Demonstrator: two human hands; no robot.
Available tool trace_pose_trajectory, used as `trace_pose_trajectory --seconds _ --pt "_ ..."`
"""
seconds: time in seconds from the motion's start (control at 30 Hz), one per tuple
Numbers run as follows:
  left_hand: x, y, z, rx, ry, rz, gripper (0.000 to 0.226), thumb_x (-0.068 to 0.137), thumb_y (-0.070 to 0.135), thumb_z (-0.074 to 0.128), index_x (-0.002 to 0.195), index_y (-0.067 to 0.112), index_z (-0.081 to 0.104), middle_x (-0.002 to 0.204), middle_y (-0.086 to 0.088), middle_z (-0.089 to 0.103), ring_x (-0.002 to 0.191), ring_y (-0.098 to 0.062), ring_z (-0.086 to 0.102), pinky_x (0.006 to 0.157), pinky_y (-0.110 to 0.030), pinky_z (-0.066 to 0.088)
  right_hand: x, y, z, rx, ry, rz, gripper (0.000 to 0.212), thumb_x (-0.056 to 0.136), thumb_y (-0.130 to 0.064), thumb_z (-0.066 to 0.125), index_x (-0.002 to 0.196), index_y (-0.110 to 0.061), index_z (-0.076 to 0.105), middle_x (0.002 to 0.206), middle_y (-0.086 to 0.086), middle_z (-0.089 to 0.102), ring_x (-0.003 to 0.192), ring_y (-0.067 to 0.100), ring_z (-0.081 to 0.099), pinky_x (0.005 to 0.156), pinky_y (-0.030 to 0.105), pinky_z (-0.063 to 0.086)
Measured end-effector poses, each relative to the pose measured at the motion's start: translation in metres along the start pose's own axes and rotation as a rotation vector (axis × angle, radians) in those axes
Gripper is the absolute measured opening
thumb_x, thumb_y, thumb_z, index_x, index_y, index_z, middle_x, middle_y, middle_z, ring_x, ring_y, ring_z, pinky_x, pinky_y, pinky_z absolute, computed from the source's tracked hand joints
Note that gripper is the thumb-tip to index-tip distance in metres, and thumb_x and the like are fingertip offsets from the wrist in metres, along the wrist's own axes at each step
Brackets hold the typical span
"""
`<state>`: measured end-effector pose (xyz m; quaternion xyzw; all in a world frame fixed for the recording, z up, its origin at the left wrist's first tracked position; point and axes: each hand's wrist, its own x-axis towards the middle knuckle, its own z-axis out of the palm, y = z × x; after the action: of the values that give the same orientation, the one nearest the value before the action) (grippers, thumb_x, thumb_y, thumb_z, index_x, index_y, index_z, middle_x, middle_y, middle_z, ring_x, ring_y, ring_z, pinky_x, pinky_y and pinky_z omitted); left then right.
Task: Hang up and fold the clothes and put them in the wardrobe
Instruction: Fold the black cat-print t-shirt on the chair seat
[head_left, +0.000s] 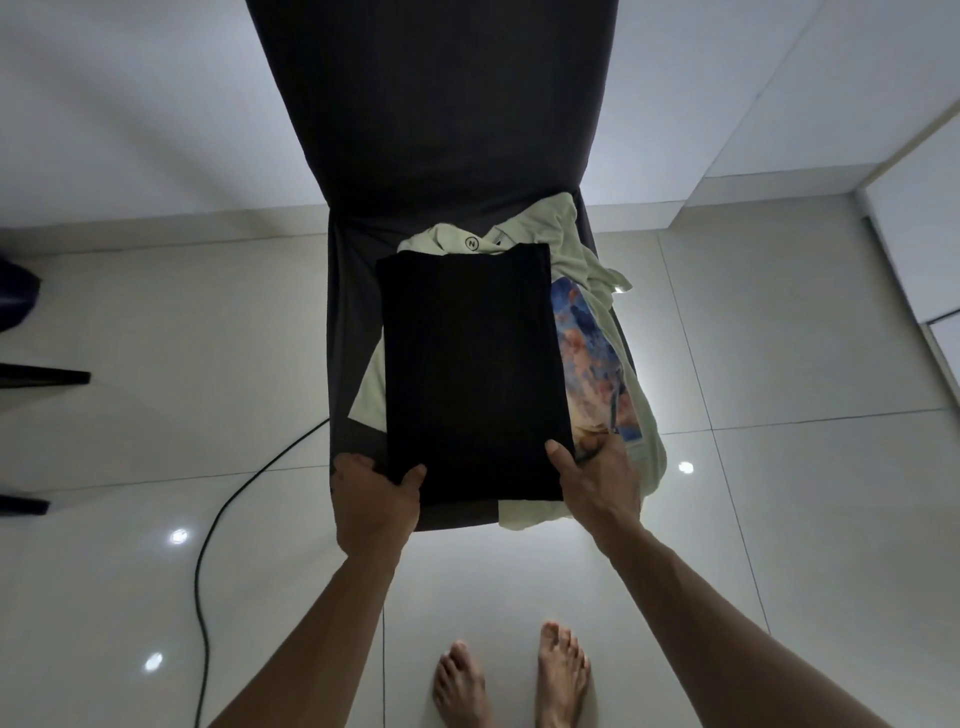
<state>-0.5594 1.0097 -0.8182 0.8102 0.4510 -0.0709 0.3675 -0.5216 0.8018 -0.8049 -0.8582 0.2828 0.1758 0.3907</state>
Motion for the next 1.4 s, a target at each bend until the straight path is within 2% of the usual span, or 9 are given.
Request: trace_pose_trajectory --seconds 0.2,0.37,0.5,0.67,0.83,0.97,1.1,1.2,1.4 --pt "-0.02 0.044 0.007 0.005 -0.079 0.338 0.036 0.084 0.047 0.073 0.089 0.015 0.059 0.081 0.0 0.063 0.078 -0.02 0.064 0.062 -0.026 0.047 -0.018 -0.014 -0.009 0.08 -0.153 -0.085 0.017 0.097 -0.032 0.063 0.101 -0.016 0.068 0.089 -0.005 0.065 0.083 0.016 0.061 0.075 0.03 0.052" --pt "-0.026 0.121 0.02 0.133 -0.251 0.347 0.064 0.07 0.074 0.069 0.099 0.017 0.066 0.09 0.0 0.069 0.084 -0.02 0.068 0.075 -0.035 0.057 -0.03 -0.024 0.001 0.049 -0.155 -0.386 0.009 0.098 -0.017 0.058 0.094 -0.018 0.066 0.097 -0.003 0.064 0.088 0.014 0.055 0.07 0.017 0.04" --pt "-0.027 0.159 0.028 0.415 -0.227 0.351 0.058 0.08 0.06 0.072 0.114 0.014 0.063 0.113 -0.007 0.065 0.104 -0.032 0.065 0.081 -0.039 0.052 -0.036 -0.03 0.012 0.078 -0.203 -0.523 0.019 0.101 -0.019 0.056 0.107 -0.017 0.073 0.111 -0.004 0.062 0.096 0.007 0.049 0.073 0.005 0.036" --pt "-0.031 0.162 0.029 0.461 -0.11 0.363 0.032 0.1 0.038 0.054 0.115 0.011 0.061 0.116 -0.014 0.063 0.107 -0.036 0.062 0.074 -0.038 0.041 -0.04 -0.032 0.008 0.064 -0.339 -0.562 0.022 0.101 -0.021 0.052 0.111 -0.018 0.071 0.11 -0.001 0.06 0.096 0.015 0.055 0.075 0.017 0.046" --pt "-0.022 0.157 0.004 -0.008 -0.183 0.324 0.039 0.097 0.039 0.059 0.076 0.007 0.06 0.074 -0.01 0.063 0.078 -0.028 0.065 0.066 -0.035 0.042 -0.023 -0.04 -0.029 0.546 -0.338 -0.254 0.024 0.079 -0.034 0.051 0.088 -0.019 0.068 0.095 0.002 0.063 0.088 0.015 0.06 0.071 0.029 0.055" --pt "-0.027 0.172 -0.041 -0.428 -0.399 0.226 0.033 0.096 0.033 0.063 0.079 0.006 0.069 0.072 -0.005 0.072 0.071 -0.015 0.07 0.06 -0.028 0.057 0.007 -0.059 -0.038 0.284 -0.309 -0.004 0.029 0.1 -0.048 0.049 0.088 -0.025 0.061 0.105 0.01 0.065 0.089 0.022 0.064 0.08 0.042 0.059" --pt "-0.034 0.181 -0.085 -0.561 -0.466 0.14 0.028 0.094 0.041 0.063 0.087 0.015 0.073 0.072 0.007 0.075 0.069 -0.007 0.072 0.058 -0.019 0.055 0.009 -0.082 -0.043 0.348 -0.583 0.259 0.061 0.093 -0.068 0.05 0.127 -0.018 0.048 0.125 0.004 0.06 0.111 0.031 0.063 0.096 0.049 0.055" --pt "-0.034 0.168 -0.108 -0.64 -0.454 0.019 0.035 0.089 0.048 0.067 0.096 0.015 0.075 0.091 -0.003 0.077 0.086 -0.021 0.074 0.074 -0.031 0.06 -0.007 -0.085 -0.037 0.573 -0.744 0.412 0.07 0.08 -0.071 0.067 0.13 -0.024 0.058 0.118 0.016 0.071 0.098 0.037 0.073 0.081 0.051 0.061" --pt "-0.024 0.136 -0.139 -0.576 -0.408 -0.183 0.038 0.092 0.044 0.065 0.095 0.006 0.066 0.079 -0.008 0.068 0.061 -0.021 0.066 0.042 -0.024 0.052 -0.038 -0.112 -0.056 0.676 -0.627 0.332 0.028 0.088 -0.033 0.076 0.1 -0.013 0.06 0.077 0.015 0.076 0.06 0.027 0.074 0.049 0.034 0.059"
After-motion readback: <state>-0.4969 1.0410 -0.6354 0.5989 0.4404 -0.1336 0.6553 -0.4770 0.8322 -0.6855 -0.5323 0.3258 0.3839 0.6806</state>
